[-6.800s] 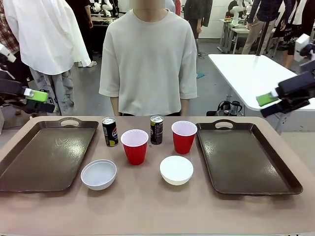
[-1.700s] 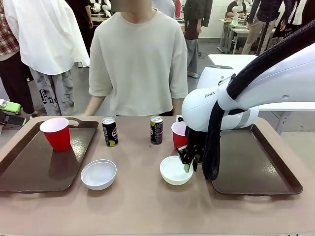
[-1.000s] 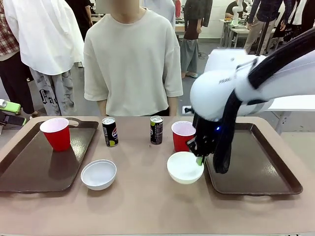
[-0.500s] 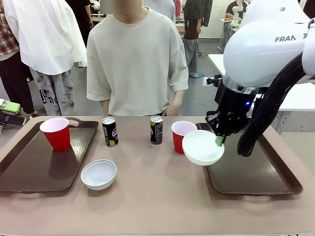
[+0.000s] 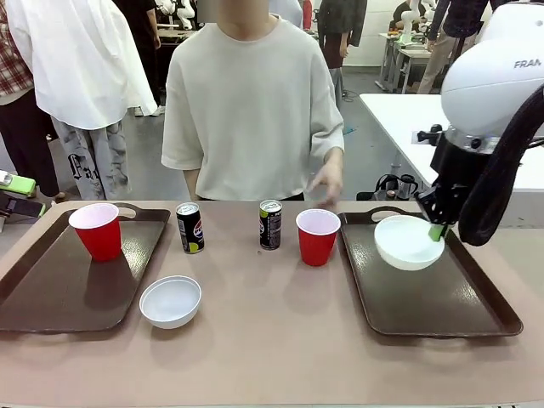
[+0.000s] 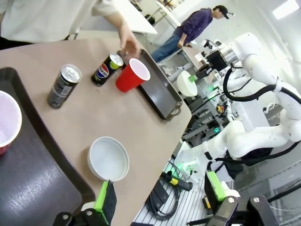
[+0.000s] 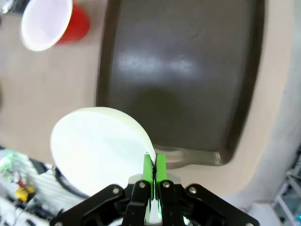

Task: Prepare tableware on both trays.
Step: Pick up a Picnic Bowl from the table and place it on a Handle tray.

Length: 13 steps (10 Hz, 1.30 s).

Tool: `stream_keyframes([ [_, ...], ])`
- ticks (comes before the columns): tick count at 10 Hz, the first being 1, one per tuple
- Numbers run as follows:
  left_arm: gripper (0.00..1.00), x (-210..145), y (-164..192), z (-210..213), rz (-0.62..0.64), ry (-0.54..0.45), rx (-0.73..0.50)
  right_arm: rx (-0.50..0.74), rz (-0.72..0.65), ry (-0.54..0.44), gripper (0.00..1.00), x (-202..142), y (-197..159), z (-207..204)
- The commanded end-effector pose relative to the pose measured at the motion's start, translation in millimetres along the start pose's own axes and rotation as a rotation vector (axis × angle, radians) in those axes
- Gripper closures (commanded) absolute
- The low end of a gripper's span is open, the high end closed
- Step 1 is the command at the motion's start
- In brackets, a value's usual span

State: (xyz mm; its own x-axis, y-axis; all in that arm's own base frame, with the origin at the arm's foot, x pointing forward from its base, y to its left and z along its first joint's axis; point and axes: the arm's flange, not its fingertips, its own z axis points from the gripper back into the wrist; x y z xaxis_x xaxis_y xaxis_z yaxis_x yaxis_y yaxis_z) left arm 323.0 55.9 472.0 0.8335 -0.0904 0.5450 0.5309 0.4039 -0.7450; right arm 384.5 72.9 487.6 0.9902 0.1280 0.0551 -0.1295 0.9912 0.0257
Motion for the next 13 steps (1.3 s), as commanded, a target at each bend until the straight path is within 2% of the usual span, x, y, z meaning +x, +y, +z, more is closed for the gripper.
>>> stream_keyframes([
  [1, 0.00, 1, 0, -1, -0.014, -0.010, -0.012, 0.013, 0.033, 0.016, 1.00, -2, 19, -4],
  [3, 0.00, 1, 0, -1, -0.014, -0.010, -0.012, 0.013, 0.033, 0.016, 1.00, -2, 19, -4],
  [4, 0.00, 1, 0, -1, -0.014, -0.010, -0.012, 0.002, 0.011, 0.005, 0.97, -1, 5, -1],
  [7, 0.00, 1, 0, -1, -0.014, -0.010, -0.012, -0.022, -0.035, 0.037, 0.97, -28, -28, -21],
  [9, 0.00, 1, 0, -1, -0.014, -0.010, -0.012, -0.048, -0.082, 0.133, 0.97, -50, -43, -48],
  [11, 0.00, 1, 0, -1, -0.014, -0.010, -0.012, -0.071, -0.066, 0.202, 0.97, -105, -39, -54],
  [13, 0.00, 1, 0, -1, -0.014, -0.010, -0.012, -0.044, -0.100, 0.177, 0.97, -127, -45, -45],
])
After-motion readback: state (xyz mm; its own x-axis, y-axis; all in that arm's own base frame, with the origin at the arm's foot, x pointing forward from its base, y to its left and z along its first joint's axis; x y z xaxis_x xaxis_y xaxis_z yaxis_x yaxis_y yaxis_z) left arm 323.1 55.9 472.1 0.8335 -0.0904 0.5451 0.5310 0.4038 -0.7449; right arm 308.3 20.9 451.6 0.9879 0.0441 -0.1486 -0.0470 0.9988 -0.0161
